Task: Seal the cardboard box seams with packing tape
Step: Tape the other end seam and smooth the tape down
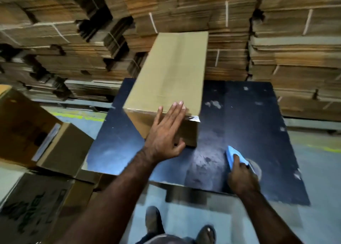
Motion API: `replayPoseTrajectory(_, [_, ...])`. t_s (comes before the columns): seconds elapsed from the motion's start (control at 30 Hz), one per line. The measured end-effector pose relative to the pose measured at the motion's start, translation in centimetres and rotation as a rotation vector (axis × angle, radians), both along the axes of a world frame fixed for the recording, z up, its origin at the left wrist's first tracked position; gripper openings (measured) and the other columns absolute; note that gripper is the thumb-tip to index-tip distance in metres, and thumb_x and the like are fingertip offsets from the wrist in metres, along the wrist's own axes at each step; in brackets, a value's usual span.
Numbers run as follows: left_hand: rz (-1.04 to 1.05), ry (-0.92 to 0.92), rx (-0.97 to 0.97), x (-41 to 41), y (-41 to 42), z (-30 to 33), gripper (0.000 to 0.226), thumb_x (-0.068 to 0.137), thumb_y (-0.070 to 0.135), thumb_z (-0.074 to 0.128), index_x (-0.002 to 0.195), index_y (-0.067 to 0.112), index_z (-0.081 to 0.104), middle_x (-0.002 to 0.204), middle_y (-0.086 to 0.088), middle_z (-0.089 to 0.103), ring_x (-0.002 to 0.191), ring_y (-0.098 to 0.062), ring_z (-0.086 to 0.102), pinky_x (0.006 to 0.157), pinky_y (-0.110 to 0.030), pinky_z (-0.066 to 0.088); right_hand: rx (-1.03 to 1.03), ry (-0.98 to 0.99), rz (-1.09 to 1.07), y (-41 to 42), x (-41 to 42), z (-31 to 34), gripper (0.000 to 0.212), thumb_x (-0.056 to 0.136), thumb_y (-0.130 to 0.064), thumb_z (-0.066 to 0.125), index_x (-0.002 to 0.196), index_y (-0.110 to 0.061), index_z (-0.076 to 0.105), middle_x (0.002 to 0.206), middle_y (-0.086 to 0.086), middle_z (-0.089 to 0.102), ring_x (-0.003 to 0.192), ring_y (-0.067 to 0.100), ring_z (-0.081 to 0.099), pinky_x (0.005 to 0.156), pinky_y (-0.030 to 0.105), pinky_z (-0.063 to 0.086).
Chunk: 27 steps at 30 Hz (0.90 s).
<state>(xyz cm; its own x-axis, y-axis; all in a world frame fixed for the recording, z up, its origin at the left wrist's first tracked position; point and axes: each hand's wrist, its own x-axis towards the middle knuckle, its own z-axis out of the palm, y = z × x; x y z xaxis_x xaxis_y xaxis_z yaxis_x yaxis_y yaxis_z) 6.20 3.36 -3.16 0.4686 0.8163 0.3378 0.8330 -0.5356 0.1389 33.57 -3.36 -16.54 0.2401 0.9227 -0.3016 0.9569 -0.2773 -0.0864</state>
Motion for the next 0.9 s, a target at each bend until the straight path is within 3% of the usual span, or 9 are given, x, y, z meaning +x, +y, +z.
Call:
replayPoseTrajectory(0.1, [0.274,-0.404,0.196,-4.7,-0.3,0.5,0.06,0.086,0.027,0.063,0.14,0.004,0.053,0.148,-0.01,0.052,0.141,-0.026,0.044,0.121,-0.052,0.023,-0.045,0.019,-0.151,0.8,-0.6,3.7,0.052,0.079,-0.035,0.055,0.129,-0.02,0.05,0.119,0.015,0.064,0.109,0.034,0.061,0.087,0.04,0.05])
replayPoseTrajectory(0.2, [0.626,-0.833,0.252,-10.6,0.3,0.2,0.026,0.094,0.021,0.059,0.114,0.008,0.067,0.112,-0.003,0.065,0.109,-0.023,0.06,0.096,-0.05,0.048,0.174,0.079,-0.264,2.5,-3.1,9.0,0.039,0.082,-0.038,0.064,0.11,-0.011,0.065,0.109,0.023,0.062,0.102,0.042,0.062,0.082,0.048,0.052])
replayPoseTrajectory(0.27, [0.671,-0.961,0.148,-13.4,1.3,0.1,0.025,0.097,0.024,0.053,0.111,0.011,0.07,0.107,0.003,0.068,0.104,-0.016,0.063,0.091,-0.047,0.052,0.41,0.183,-0.199,4.3,-6.7,12.6,0.029,0.084,-0.033,0.067,0.106,-0.015,0.068,0.103,0.02,0.061,0.096,0.042,0.061,0.078,0.044,0.051])
replayPoseTrajectory(0.33, [0.601,-1.073,-0.044,-15.0,2.4,-0.1,0.029,0.101,0.026,0.05,0.117,0.016,0.072,0.114,0.007,0.071,0.11,-0.008,0.064,0.097,-0.039,0.053,0.635,0.272,-0.018,6.2,-11.8,15.8,0.018,0.088,-0.027,0.065,0.104,-0.019,0.066,0.1,0.012,0.059,0.092,0.036,0.059,0.073,0.037,0.046])
replayPoseTrajectory(0.4, [0.523,-1.259,-0.279,-15.8,3.5,-0.7,0.032,0.103,0.027,0.049,0.126,0.019,0.069,0.124,0.008,0.07,0.12,-0.005,0.061,0.107,-0.036,0.049,0.771,0.33,0.163,8.0,-17.4,18.2,0.016,0.088,-0.023,0.062,0.103,-0.02,0.067,0.101,0.007,0.06,0.092,0.03,0.059,0.077,0.037,0.046])
replayPoseTrajectory(0.47, [0.478,-1.402,-0.438,-16.1,4.2,-1.2,0.042,0.1,0.035,0.048,0.134,0.016,0.063,0.133,0.003,0.066,0.126,-0.006,0.058,0.114,-0.039,0.043,0.832,0.268,0.275,9.5,-22.1,19.6,0.023,0.086,-0.029,0.059,0.106,-0.021,0.067,0.103,0.004,0.06,0.097,0.026,0.056,0.082,0.037,0.043])
replayPoseTrajectory(0.63, [0.354,-1.429,-0.65,-16.2,5.0,-1.3,0.073,0.09,0.068,0.038,0.138,0.017,0.059,0.141,0.004,0.06,0.131,-0.004,0.053,0.117,-0.033,0.036,0.759,0.095,0.378,12.4,-29.3,20.5,0.028,0.089,-0.034,0.054,0.113,-0.023,0.065,0.113,0.001,0.062,0.108,0.022,0.054,0.087,0.038,0.038])
replayPoseTrajectory(0.8, [0.258,-1.465,-0.837,-16.1,4.5,-2.1,0.074,0.095,0.068,0.022,0.144,0.022,0.053,0.149,0.005,0.052,0.135,0.0,0.046,0.109,-0.011,0.034,0.432,0.116,0.532,15.6,-31.3,17.1,0.044,0.1,-0.037,0.046,0.131,-0.008,0.057,0.135,0.012,0.059,0.127,0.028,0.05,0.104,0.039,0.04])
replayPoseTrajectory(0.9, [0.246,-1.481,-0.913,-15.2,3.9,-2.8,0.069,0.097,0.065,0.012,0.152,0.033,0.039,0.157,0.013,0.036,0.144,0.001,0.029,0.118,-0.02,0.02,0.318,0.165,0.52,15.8,-30.7,15.3,0.06,0.102,-0.045,0.033,0.147,-0.006,0.041,0.155,0.014,0.038,0.145,0.026,0.032,0.117,0.04,0.027])
